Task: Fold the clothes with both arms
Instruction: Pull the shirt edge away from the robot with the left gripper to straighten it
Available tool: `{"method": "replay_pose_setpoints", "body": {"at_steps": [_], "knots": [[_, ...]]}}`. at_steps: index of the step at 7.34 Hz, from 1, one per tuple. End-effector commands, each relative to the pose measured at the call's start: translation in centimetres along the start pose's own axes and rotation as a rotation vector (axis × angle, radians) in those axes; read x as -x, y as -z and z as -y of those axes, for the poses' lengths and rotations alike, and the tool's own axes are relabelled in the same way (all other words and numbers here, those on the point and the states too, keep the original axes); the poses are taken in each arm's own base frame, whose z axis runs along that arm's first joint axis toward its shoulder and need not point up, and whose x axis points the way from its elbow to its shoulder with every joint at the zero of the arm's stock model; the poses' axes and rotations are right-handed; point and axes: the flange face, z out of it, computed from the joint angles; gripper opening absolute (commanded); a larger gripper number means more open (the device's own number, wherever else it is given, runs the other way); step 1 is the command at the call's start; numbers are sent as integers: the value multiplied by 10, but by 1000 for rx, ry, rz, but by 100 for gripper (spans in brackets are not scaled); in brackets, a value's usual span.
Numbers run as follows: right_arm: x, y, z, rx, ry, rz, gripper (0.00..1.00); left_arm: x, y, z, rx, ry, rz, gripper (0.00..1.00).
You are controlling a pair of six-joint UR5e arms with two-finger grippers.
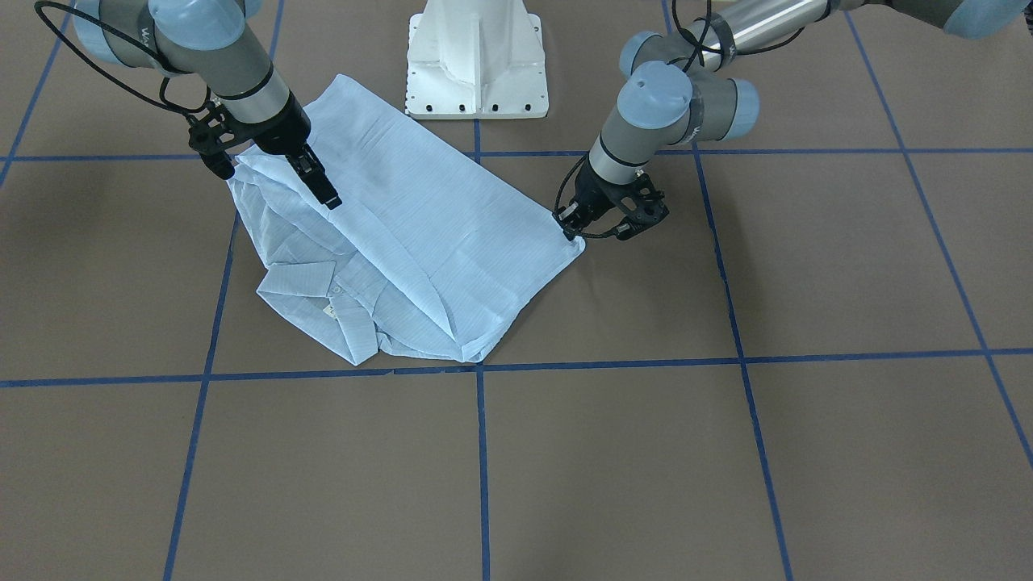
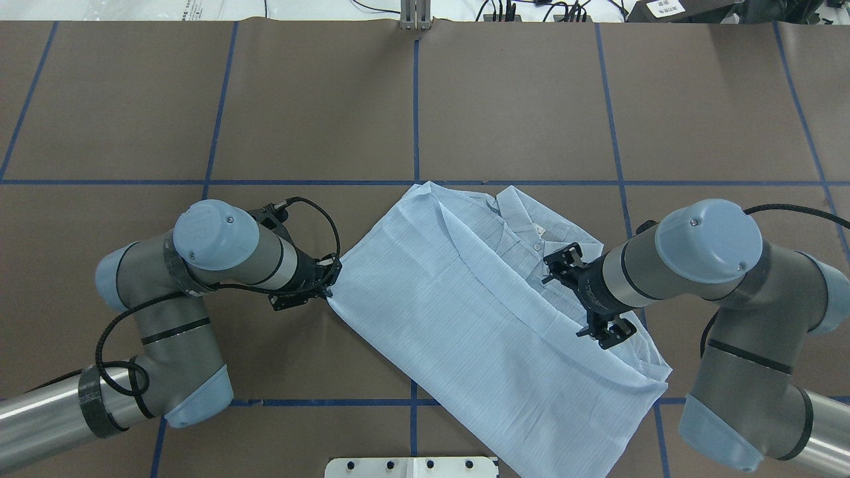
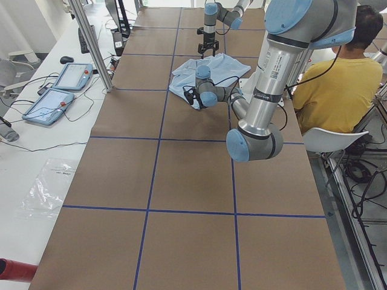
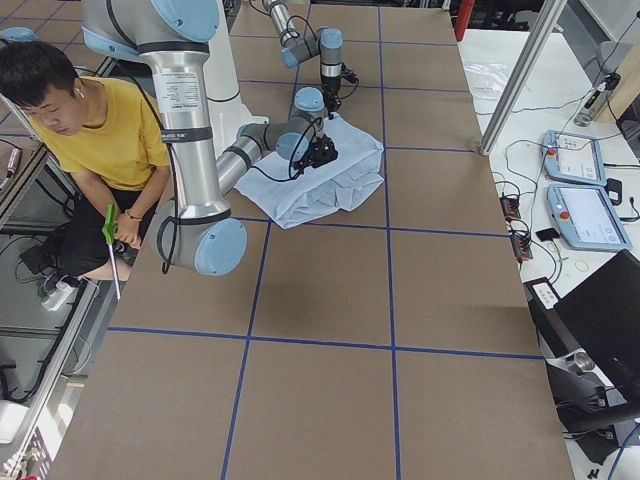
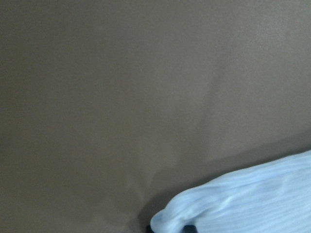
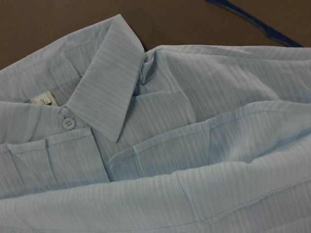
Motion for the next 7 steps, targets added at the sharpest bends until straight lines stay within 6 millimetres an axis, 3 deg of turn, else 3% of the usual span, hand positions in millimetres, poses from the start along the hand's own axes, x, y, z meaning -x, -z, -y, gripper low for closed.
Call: {"method": "replay_pose_setpoints", "body": {"at_steps": [1,2,4,5,6,7], "knots": [[2,0,-2,3,-5,2,100,-9,24,57,-77,-107,-16,0],[1,0,-2,4,-4,1,100,-24,30,97,-137,-143,-21,0],[1,1,-3,5,-7,2,100,-85,29,191,-270,-203,-32,0],[2,1,-3,5,-6,3,100,-113,22,225,-298,-207,-74,0],[2,1,-6,8,-3,6,100,-127,22,245,-316,-211,-109,0],[9,2,-13,17,4,15,100,-155,19,249,-334,-222,-140,0]]}}
